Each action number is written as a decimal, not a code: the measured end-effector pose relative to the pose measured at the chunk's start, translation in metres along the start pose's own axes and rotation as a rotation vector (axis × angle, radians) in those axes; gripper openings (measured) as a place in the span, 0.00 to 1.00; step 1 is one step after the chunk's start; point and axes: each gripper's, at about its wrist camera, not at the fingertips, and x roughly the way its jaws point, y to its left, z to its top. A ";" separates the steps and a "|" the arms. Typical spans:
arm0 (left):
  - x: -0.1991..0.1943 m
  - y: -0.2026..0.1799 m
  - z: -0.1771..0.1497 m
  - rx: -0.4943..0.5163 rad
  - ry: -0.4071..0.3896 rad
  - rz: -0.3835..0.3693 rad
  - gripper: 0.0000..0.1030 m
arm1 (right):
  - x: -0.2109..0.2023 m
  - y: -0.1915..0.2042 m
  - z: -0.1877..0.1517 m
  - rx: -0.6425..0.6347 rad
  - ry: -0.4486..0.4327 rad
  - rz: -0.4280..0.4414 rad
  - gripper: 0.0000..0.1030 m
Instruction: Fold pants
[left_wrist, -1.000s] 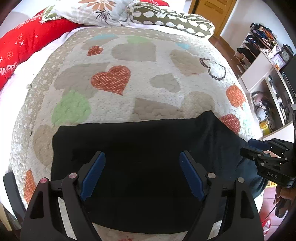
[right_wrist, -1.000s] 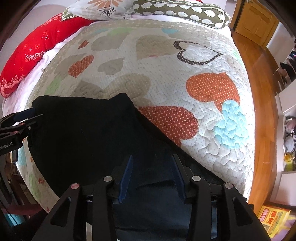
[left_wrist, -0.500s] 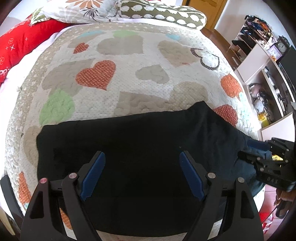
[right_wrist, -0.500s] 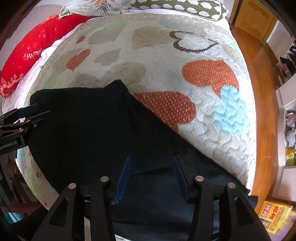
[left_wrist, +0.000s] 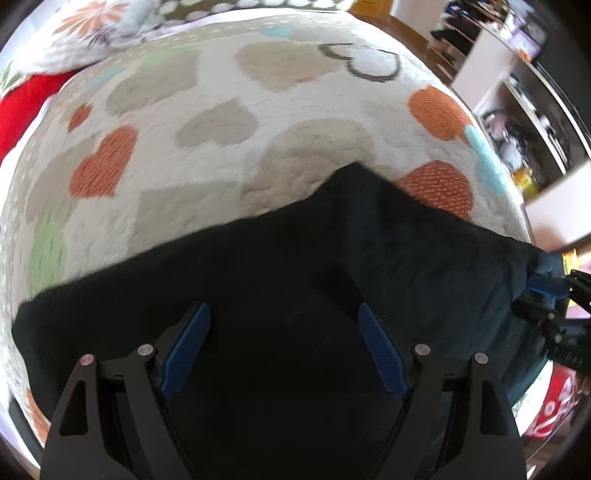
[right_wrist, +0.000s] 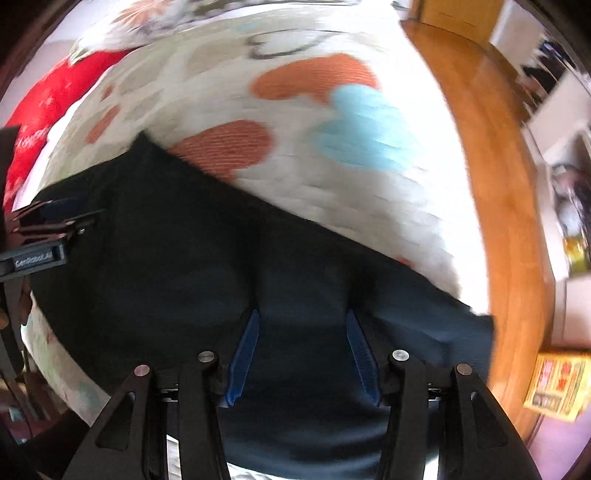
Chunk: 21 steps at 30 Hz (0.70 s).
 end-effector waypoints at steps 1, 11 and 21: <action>-0.004 -0.008 0.004 0.021 -0.005 -0.021 0.80 | -0.002 -0.008 -0.005 0.017 0.003 -0.006 0.49; -0.017 -0.122 0.036 0.359 -0.030 -0.223 0.80 | -0.054 -0.095 -0.084 0.306 -0.052 0.075 0.57; 0.018 -0.243 0.051 0.685 0.071 -0.387 0.80 | -0.023 -0.101 -0.120 0.503 -0.118 0.286 0.61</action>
